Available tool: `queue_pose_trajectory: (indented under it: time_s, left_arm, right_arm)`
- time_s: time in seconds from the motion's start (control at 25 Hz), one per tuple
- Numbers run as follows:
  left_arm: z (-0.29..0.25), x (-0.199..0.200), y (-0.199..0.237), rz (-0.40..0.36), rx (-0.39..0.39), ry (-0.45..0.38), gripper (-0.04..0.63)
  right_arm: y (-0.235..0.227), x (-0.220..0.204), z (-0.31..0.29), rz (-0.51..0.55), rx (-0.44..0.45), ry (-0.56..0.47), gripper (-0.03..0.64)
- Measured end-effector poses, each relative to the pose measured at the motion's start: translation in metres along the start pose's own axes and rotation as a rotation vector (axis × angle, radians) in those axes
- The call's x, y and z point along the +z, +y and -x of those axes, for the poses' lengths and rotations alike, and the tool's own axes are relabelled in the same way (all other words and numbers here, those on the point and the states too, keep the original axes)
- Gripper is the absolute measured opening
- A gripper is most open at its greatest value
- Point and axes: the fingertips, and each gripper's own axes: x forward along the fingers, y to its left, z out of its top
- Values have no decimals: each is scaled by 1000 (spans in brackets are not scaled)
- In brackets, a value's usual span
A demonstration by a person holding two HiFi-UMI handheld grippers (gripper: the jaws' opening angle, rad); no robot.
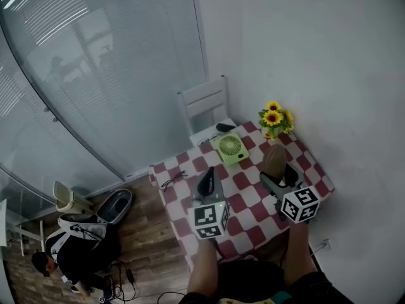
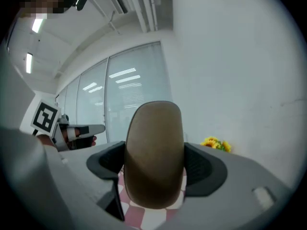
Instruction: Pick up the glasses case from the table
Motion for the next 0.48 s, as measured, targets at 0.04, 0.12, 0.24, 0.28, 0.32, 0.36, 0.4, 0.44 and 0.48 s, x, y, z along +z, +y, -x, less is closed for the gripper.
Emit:
queue_pose_trajectory:
  time_s: [0.04,0.12,0.24,0.28,0.32,0.36,0.4,0.44,0.48]
  left_arm:
    - [0,3,-1,-4,7,-9,8]
    - [1,5,-3,-6,22,-19,8]
    - [2,5,-7,-15,34,-28,8]
    - [2,6,-9,-21,37,-31,8]
    - [3,6,-9,-27,42,-33,8]
    - [4,5,-10,-31,48,-34,8]
    - [5,5,-10,-33,54,-36,8]
    - [7,5,-9,-35,59,-37,8]
    - [8,5,-9,-37,63,-36,8]
  right_arm:
    - [-4,6,4,-16,-9,-31,379]
    - [-11,11,12,-25,-33,-60,379]
    - [-18,12,21,-24,-58,-72,379]
    - [-20,14,23,-23,-62,-79,379]
    - [-21,15,25,-21,-65,-85,379]
    - [-22,16,27,-17,-68,-88,379]
    - [-22,16,29,-12,-72,-89,379]
    - [-22,16,30,-7,-75,-88,379]
    - [-22,16,31,-4,-78,-87,379]
